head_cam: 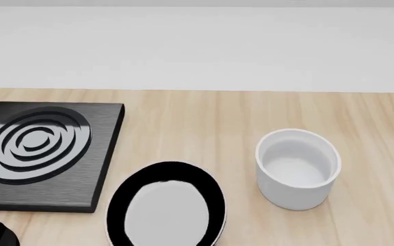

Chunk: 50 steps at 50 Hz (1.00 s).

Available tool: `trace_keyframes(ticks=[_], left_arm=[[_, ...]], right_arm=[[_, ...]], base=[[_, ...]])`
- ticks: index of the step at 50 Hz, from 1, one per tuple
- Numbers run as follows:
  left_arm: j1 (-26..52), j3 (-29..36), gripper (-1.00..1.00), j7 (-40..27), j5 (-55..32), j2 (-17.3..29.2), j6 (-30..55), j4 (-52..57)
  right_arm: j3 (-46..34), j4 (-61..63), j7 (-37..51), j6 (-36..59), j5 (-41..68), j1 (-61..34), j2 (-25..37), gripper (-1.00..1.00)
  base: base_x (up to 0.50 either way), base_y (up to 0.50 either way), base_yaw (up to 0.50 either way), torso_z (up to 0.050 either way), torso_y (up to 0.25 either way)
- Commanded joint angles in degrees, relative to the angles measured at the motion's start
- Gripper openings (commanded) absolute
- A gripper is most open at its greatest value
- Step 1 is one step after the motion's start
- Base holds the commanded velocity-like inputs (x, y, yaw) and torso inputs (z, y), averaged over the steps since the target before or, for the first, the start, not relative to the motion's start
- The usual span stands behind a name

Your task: Put the frying pan on the cabinet shelf.

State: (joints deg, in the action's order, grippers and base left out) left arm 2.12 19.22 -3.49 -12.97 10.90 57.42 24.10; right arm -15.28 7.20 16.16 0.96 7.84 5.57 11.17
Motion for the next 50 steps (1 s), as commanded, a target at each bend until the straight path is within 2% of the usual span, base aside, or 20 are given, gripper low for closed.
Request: trace_keyframes(ticks=[1, 4, 7, 8, 9, 16, 17, 18, 22, 23, 25, 29, 31, 33, 35, 37, 40, 45, 50], left_arm=[[3.04, -4.92, -1.0, -0.27, -1.56, -0.59, 1.56, 5.21], [4.68, -6.32, -1.0, -0.41, -2.11, -0.45, 2.53, 7.25], [7.13, -9.9, -1.0, -0.04, -4.71, -1.31, 6.63, 9.4], [8.13, -9.12, -1.0, 0.01, -4.68, -0.45, 8.46, 10.0], [8.99, -11.99, -1.0, 0.35, -6.5, -1.58, 10.56, 11.33], [15.59, -20.57, -1.0, 0.23, -10.66, -3.04, 21.8, 15.66], [17.55, -19.64, -1.0, -1.19, -10.21, -2.07, 25.87, 16.25], [18.17, -16.46, -1.0, -1.96, -9.27, 0.41, 25.76, 17.48], [21.94, -15.83, -1.0, -3.91, -8.92, 2.29, 31.62, 19.68], [22.55, -17.79, -1.0, -4.48, -11.61, 2.18, 32.52, 19.39], [24.33, -22.95, -1.0, -13.27, -25.52, 4.06, 32.55, 17.14], [28.84, -28.0, -1.0, -32.0, -50.12, 10.07, 32.46, 11.13], [30.87, -28.37, -1.0, -36.77, -56.77, 12.71, 32.34, 8.94], [31.57, -29.69, -1.0, -38.99, -59.9, 13.75, 31.77, 7.87], [32.45, -33.8, -1.0, -44.07, -67.22, 13.92, 31.98, 4.96], [32.91, -35.71, -1.0, -48.61, -71.76, 14.47, 31.25, 3.59], [33.75, -35.89, -1.0, -48.91, -72.52, 17.55, 30.6, 2.68], [37.27, -36.71, -1.0, -52.99, -79.61, 23.07, 30.15, -2.82], [40.69, -36.3, -1.0, -52.68, -79.86, 27.89, 29.62, -5.65]], right_arm=[[0.32, -0.11, -0.09, 0.36, 0.34, -0.25, 0.15, 1.0], [0.16, 1.41, 0.3, 1.52, 0.46, 0.04, 0.36, 1.0], [-0.14, 0.65, 0.2, 1.2, 0.42, -0.23, 0.32, 1.0], [-0.16, 0.54, 0.21, 1.11, 0.44, -0.28, 0.33, 1.0], [-0.19, 0.27, 0.15, 0.85, 0.49, -0.35, 0.33, 1.0], [-0.3, 1.03, 0.59, 1.1, 0.75, -0.07, 0.65, 1.0], [-0.28, 0.58, 0.54, 0.71, 0.82, -0.16, 0.64, 1.0], [-0.34, 1.23, 0.71, 1.24, 0.84, -0.04, 0.73, 1.0], [-0.44, 0.32, 0.55, 0.55, 1.11, -0.3, 0.74, 1.0], [-0.51, 0.26, 0.54, 0.49, 1.12, -0.32, 0.77, 1.0], [-0.59, 0.42, 0.6, 0.62, 1.22, -0.32, 0.84, 1.0], [-0.7, 0.49, 0.73, 0.64, 1.38, -0.39, 0.93, 1.0], [-0.78, 0.68, 0.86, 0.78, 1.44, -0.37, 0.97, 1.0], [-0.85, 1.03, 0.98, 0.93, 1.49, -0.27, 1.05, 1.0], [-0.93, 0.87, 1.02, 0.8, 1.52, -0.32, 1.08, 1.0], [-1.01, 0.67, 1.05, 0.68, 1.56, -0.41, 1.11, 1.0], [-1.15, 0.81, 1.09, 0.68, 1.66, -0.39, 1.2, 1.0], [-0.77, 1.18, 0.97, 0.42, 2.95, -0.15, 1.26, 1.0], [-0.95, 0.68, 1.07, 0.05, 2.96, -0.31, 1.32, 1.0]], base=[[0.0, 0.0, 0.0, 0.0, 0.0], [0.0, 0.0, 0.0, 0.0, 0.0], [0.0, 0.0, 0.0, 0.0, 0.003], [0.0, 0.0, 0.0, 0.0, 0.0], [0.0, 0.0, 0.0, 0.0, 0.0], [0.0, 0.0, 0.0, 0.0, 0.001], [0.0, 0.0, 0.0, 0.0, 0.0], [0.0, 0.0, 0.0, 0.0, 0.01], [0.0, 0.0, 0.0, 0.0, 0.0], [0.0, 0.0, 0.0, 0.0, 0.0], [0.0, 0.0, 0.0, 0.0, 0.005], [0.0, 0.0, 0.0, 0.0, 0.0], [0.0, 0.0, 0.0, 0.0, 0.005], [0.0, 0.0, 0.0, 0.0, 0.0], [0.0, 0.0, 0.0, 0.0, 0.005], [0.0, 0.0, 0.0, 0.0, 0.0], [0.0, 0.0, 0.0, 0.005, 0.003], [0.0, 0.0, 0.0, 0.0, 0.002], [0.0, 0.0, 0.0, 0.0, 0.002]])
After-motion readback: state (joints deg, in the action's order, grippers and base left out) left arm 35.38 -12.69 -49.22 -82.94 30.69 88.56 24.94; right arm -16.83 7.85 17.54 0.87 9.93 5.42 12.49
